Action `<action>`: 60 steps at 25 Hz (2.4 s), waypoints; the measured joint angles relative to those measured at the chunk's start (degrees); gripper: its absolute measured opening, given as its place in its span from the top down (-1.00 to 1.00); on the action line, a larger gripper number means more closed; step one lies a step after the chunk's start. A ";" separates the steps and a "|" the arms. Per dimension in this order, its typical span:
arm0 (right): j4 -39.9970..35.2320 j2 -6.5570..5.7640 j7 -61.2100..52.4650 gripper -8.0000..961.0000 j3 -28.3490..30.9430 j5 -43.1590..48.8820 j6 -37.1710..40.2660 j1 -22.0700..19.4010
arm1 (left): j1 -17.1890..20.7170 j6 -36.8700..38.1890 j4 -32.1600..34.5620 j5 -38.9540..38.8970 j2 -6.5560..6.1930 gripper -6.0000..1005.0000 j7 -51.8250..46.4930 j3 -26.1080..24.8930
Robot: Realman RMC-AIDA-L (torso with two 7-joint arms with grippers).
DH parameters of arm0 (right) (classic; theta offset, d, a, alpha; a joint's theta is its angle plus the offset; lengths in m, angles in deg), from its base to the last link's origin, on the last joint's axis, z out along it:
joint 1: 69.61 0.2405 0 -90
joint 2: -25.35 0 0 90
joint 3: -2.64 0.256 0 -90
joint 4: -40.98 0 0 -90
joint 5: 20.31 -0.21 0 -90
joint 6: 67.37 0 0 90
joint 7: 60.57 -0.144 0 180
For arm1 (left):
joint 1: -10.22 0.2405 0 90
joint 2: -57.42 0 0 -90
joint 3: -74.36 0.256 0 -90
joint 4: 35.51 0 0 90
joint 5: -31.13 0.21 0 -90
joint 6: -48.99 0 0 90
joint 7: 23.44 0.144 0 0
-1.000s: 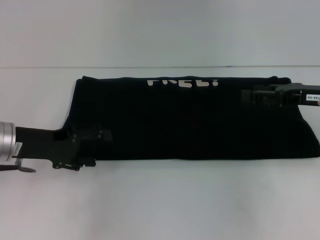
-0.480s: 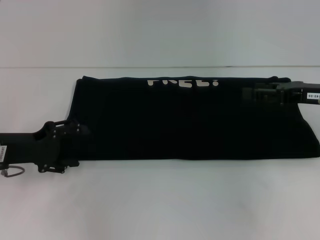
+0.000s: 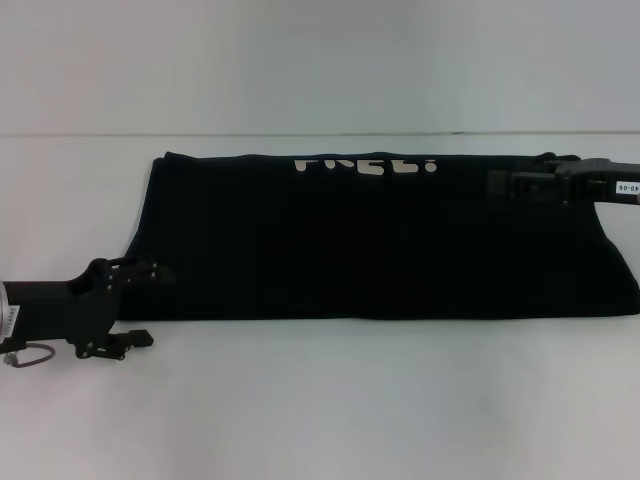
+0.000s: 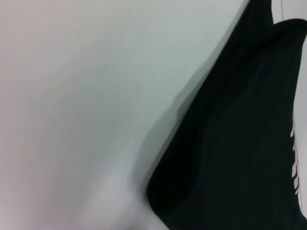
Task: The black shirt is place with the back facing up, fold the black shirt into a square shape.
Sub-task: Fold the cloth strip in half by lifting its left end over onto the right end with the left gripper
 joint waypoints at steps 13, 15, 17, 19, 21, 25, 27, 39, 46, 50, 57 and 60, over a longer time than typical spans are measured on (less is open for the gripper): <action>-0.08 -0.09 0.00 -0.41 0.15 -0.72 0.02 -0.20 | -0.08 -3.73 -0.22 0.14 -0.14 -0.87 0.27 -0.24; -0.09 -0.15 0.01 -0.41 0.14 -0.76 0.01 -0.23 | -0.16 -4.34 -0.23 0.15 -0.20 -0.87 0.30 -0.24; -0.09 -0.17 0.01 -0.41 0.16 -0.78 0.01 -0.26 | -0.33 -5.09 -0.23 0.15 -0.29 -0.87 0.31 -0.24; -0.09 -0.17 0.01 -0.41 0.24 -0.78 -0.01 -0.27 | -0.44 -5.65 -0.20 0.15 -0.40 -0.87 0.35 -0.19; -0.09 -0.17 0.01 -0.41 0.29 -0.79 -0.02 -0.27 | -0.55 -6.00 -0.08 0.15 -0.46 -0.87 0.41 -0.05; -0.19 -0.17 0.00 -0.41 0.29 -0.83 -0.05 -0.27 | -0.68 -6.48 0.11 0.15 -0.51 -0.87 0.52 0.16; -0.41 -0.17 -0.01 -0.41 0.29 -1.17 -0.07 -0.33 | -0.74 -6.91 0.14 0.17 -0.55 -0.87 0.71 0.19; -0.61 -0.29 -0.08 -0.41 0.25 -2.36 -0.06 -0.62 | -1.25 -7.21 -0.11 0.31 -0.61 -0.86 1.03 0.45; -0.61 -0.27 -0.07 -0.41 0.26 -2.37 -0.08 -0.62 | -1.42 -7.21 -0.12 0.31 -0.62 -0.86 1.86 0.84; -0.62 -0.26 -0.10 -0.41 0.29 -2.37 -0.06 -0.62 | -1.63 -7.09 0.01 0.80 -0.62 -0.86 2.49 2.68; -0.61 -0.26 -0.17 -0.41 0.29 -2.37 0.17 -0.70 | -1.56 -6.77 0.13 1.47 -0.80 -0.61 6.28 1.73; -0.62 -0.26 -0.17 -0.41 0.29 -2.37 0.22 -0.72 | -1.45 -7.03 0.16 1.68 -0.80 -0.39 6.29 1.72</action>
